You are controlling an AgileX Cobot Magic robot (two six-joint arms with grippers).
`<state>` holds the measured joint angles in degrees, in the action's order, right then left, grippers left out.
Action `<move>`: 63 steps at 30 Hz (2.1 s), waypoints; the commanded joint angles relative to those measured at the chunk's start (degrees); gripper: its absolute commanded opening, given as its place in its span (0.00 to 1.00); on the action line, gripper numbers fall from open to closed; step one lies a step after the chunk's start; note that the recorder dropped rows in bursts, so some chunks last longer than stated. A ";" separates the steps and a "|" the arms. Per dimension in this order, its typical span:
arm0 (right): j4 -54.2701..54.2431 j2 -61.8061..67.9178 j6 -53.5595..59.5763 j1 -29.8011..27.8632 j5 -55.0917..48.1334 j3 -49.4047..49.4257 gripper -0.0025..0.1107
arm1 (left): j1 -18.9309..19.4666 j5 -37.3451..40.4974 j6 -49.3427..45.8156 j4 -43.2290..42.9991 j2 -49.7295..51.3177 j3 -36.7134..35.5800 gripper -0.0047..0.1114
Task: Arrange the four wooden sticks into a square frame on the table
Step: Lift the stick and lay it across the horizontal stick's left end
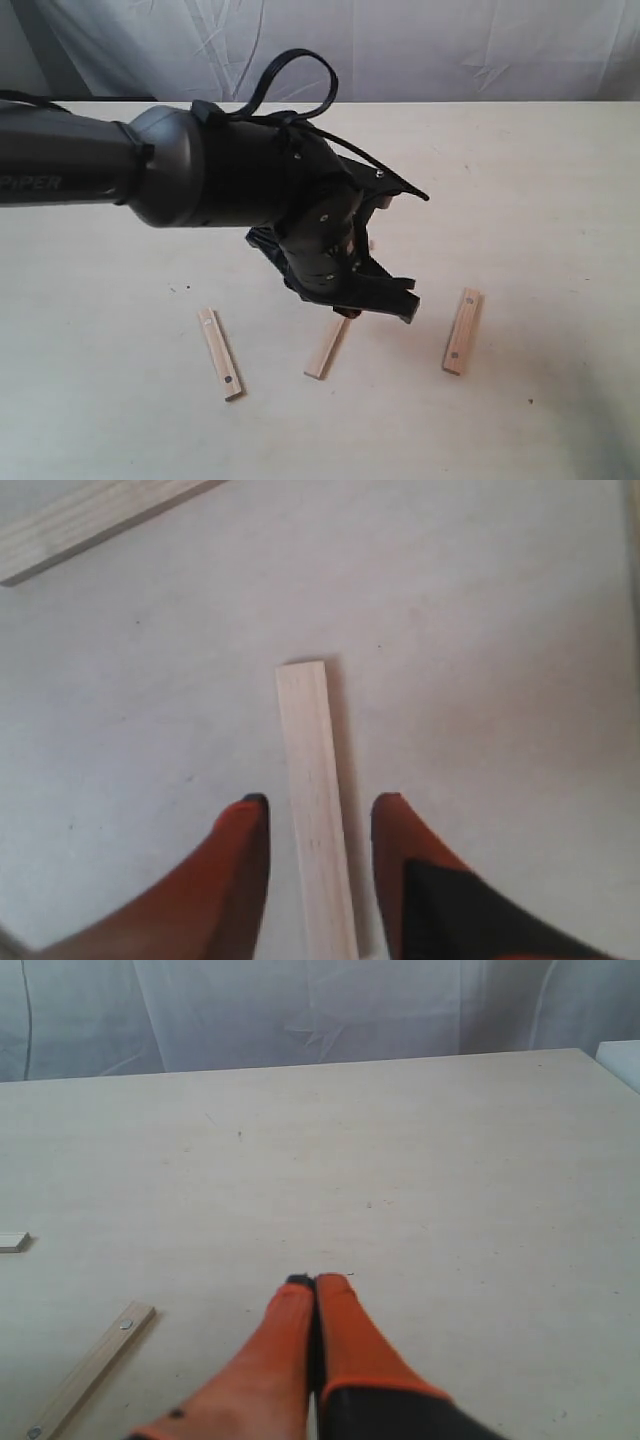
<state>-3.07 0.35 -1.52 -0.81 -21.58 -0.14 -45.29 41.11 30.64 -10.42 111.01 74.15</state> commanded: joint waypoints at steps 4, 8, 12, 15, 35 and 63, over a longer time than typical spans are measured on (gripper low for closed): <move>-0.02 -0.35 -0.09 -0.29 0.71 0.14 0.02 | -0.37 1.12 0.29 0.79 5.88 -0.01 0.39; -0.02 -0.35 -0.09 -0.29 0.71 0.14 0.02 | -0.37 1.24 -1.59 3.10 7.66 -0.01 0.39; -0.02 -0.35 -0.09 -0.29 0.71 0.14 0.02 | -0.37 1.47 -2.75 4.26 7.66 -0.01 0.31; -0.02 -0.35 -0.09 -0.29 0.61 0.14 0.02 | 0.81 2.70 0.66 3.51 7.66 -0.01 0.04; -0.02 -0.35 -0.09 -0.29 0.61 0.14 0.02 | 12.71 -6.23 10.65 2.83 1.83 1.94 0.04; -0.02 -0.35 -0.09 -0.29 0.60 0.14 0.02 | 13.26 -8.69 12.89 0.50 7.73 1.94 0.36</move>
<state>-3.07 0.35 -1.52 -0.81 -21.58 -0.14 -32.16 32.62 43.19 -10.29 118.63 76.21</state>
